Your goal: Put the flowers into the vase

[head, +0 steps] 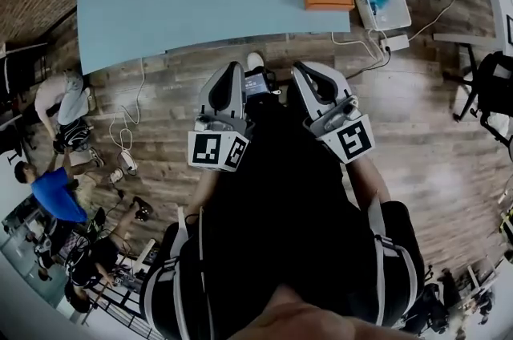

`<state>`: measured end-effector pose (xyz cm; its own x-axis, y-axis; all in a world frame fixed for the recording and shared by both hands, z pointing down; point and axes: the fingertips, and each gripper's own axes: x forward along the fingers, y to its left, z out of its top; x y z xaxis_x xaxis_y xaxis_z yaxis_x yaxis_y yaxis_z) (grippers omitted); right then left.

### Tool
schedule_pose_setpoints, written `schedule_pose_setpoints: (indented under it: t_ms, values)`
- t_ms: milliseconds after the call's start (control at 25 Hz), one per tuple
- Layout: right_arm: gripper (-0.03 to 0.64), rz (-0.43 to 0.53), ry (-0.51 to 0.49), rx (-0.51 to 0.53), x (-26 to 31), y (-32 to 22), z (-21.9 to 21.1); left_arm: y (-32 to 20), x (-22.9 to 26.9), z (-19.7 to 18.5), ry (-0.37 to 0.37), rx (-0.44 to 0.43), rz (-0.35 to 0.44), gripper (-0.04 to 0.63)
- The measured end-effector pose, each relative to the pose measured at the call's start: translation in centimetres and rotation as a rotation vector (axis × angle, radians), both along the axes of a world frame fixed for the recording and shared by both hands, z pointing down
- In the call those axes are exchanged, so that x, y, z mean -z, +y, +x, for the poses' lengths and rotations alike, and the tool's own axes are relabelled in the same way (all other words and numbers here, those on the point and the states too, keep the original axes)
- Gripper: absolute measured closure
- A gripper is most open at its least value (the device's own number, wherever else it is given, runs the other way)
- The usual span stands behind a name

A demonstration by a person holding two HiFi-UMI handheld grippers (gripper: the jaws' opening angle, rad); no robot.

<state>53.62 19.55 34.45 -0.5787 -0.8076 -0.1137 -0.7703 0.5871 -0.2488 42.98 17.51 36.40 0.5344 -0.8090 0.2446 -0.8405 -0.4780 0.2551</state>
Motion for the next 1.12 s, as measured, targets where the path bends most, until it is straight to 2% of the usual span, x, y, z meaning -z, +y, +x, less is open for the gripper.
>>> schedule_pose_setpoints:
  t_ms: [80,240,320,440,560,760,920,1120]
  values:
    - [0.598,-0.025,0.0,0.047,0.0,2.4,-1.3,1.9,0.8,1.2,0.02,-0.109,0.015,0.572]
    - [0.598,-0.088,0.069,0.112,-0.1,6.4,-4.5,5.9,1.8,1.6,0.032,-0.322,0.054,0.572]
    - [0.598,-0.106,0.121,0.127,-0.4,8.4,-6.4,8.1,1.1,0.6,0.032,-0.391,0.047,0.572]
    - [0.598,-0.132,0.18,0.117,-1.0,11.4,-9.2,11.9,-0.4,-1.5,0.087,-0.473,-0.002,0.572]
    - [0.598,-0.182,0.209,0.098,-1.4,14.4,-11.3,15.0,-1.0,-2.7,0.121,-0.554,-0.003,0.572]
    - [0.599,-0.218,0.203,0.101,-1.4,18.3,-12.9,18.7,0.2,-3.8,0.18,-0.564,0.032,0.572]
    - [0.599,-0.206,0.216,0.104,-1.3,19.9,-13.7,21.3,0.4,-4.2,0.145,-0.569,0.042,0.572]
    - [0.6,-0.188,0.185,0.126,-0.9,20.3,-12.7,21.5,1.2,-3.1,0.116,-0.54,0.044,0.572]
